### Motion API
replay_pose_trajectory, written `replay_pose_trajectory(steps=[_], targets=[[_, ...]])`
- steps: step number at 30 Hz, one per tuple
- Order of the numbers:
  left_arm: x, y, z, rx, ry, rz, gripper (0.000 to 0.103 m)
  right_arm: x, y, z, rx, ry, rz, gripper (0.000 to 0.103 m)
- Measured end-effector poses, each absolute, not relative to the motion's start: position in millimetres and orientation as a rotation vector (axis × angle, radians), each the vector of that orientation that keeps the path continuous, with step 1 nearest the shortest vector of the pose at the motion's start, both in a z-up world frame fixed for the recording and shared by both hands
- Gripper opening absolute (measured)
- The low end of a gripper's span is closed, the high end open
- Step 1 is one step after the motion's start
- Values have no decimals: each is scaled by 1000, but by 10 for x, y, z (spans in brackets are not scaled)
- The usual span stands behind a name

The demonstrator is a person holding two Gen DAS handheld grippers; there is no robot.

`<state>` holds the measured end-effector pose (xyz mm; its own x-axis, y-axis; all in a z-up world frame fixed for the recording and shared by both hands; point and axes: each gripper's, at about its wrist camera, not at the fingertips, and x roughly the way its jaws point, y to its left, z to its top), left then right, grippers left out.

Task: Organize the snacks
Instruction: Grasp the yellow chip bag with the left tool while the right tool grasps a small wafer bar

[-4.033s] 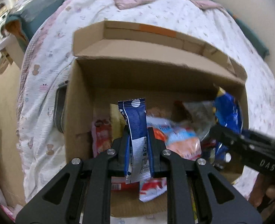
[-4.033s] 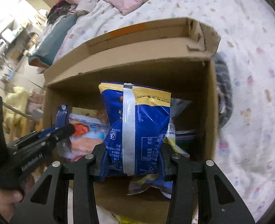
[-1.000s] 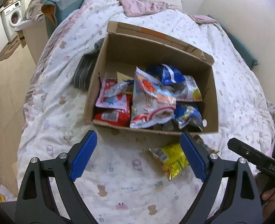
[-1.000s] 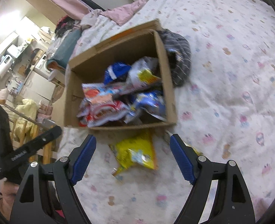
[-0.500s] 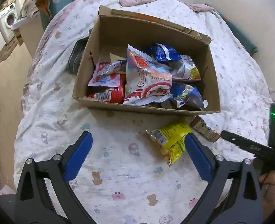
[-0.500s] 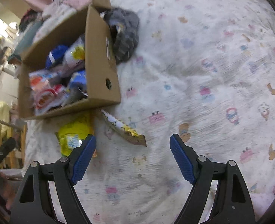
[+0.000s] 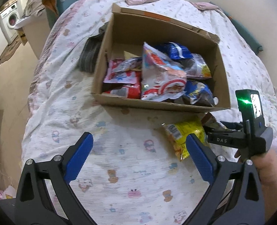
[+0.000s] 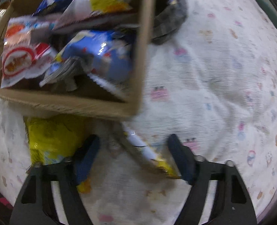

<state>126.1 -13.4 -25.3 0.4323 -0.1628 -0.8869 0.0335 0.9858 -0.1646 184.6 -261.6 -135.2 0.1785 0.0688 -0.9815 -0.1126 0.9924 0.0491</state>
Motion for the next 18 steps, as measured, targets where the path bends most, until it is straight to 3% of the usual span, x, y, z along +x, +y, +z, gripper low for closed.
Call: replay_pose_trajectory(steps=[1, 2, 3, 6, 9, 18], targets=[[1261, -111, -263, -135, 1122, -119, 98, 1835, -2581, -1357, -46, 1387, 147, 56], [1262, -95, -276, -142, 1127, -117, 98, 1818, -2556, -1356, -53, 1386, 160, 40], [1264, -83, -289, -150, 1133, -115, 98, 1803, -2541, -1351, -53, 1385, 175, 31], [1269, -97, -306, -149, 1138, -111, 98, 1746, -2509, -1316, 14, 1379, 266, 22], [1288, -125, -302, -133, 1131, -96, 98, 1666, -2392, -1282, 40, 1384, 377, 14], [1305, -152, -372, -154, 1159, -94, 98, 1362, -2276, -1161, 64, 1388, 566, 12]])
